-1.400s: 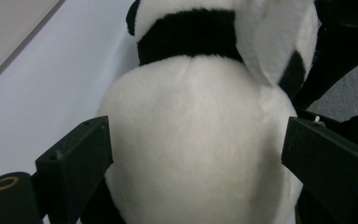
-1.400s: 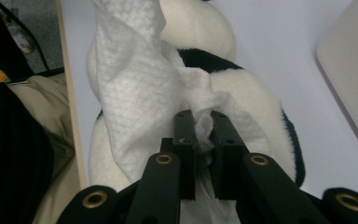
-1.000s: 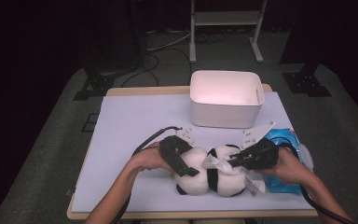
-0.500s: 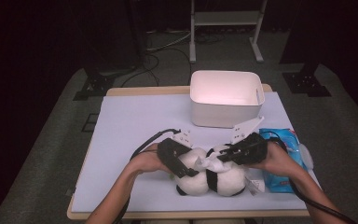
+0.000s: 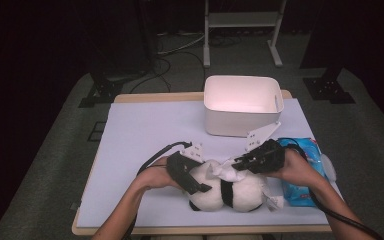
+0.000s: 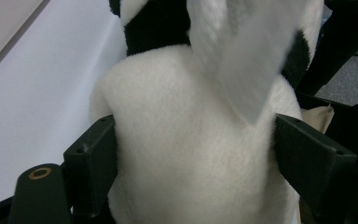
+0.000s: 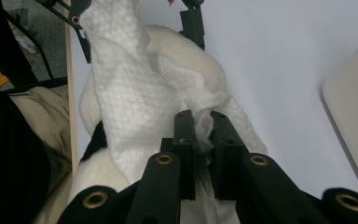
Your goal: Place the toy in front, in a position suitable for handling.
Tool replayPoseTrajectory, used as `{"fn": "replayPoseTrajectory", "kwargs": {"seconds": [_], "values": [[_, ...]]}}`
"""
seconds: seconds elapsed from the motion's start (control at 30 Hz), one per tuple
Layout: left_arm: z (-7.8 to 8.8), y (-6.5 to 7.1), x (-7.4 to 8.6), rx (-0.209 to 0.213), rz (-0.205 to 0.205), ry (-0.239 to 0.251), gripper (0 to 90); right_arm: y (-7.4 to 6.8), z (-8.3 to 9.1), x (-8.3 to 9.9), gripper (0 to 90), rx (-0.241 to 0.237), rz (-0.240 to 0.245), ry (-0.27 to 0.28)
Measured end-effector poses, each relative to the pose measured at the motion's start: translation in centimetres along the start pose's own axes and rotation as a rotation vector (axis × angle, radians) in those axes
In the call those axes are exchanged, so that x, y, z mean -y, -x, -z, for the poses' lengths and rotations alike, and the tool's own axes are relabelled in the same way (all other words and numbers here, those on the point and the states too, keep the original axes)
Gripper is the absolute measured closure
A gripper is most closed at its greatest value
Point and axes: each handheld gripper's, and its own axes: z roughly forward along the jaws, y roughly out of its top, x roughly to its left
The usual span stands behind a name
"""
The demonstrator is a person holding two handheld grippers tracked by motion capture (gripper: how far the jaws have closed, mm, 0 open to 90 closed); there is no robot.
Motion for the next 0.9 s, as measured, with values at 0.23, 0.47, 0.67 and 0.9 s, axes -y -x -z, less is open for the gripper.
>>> {"fn": "replayPoseTrajectory", "kwargs": {"seconds": [0.23,0.47,0.67,0.9], "values": [[0.1,-0.1,0.2,0.006,0.005,0.006,19.0,0.3,1.6,1.6,81.5,0.021,-0.041,0.018],[0.1,0.0,0.3,0.012,0.012,0.01,19.0,0.1,2.6,2.8,81.5,0.034,-0.059,0.036],[0.2,0.0,0.3,0.016,0.014,0.006,19.0,-0.1,3.3,3.8,81.5,0.041,-0.084,0.06],[0.2,-0.1,0.4,0.022,0.019,-0.003,19.0,-0.5,4.2,5.3,81.5,0.051,-0.119,0.073]]}}
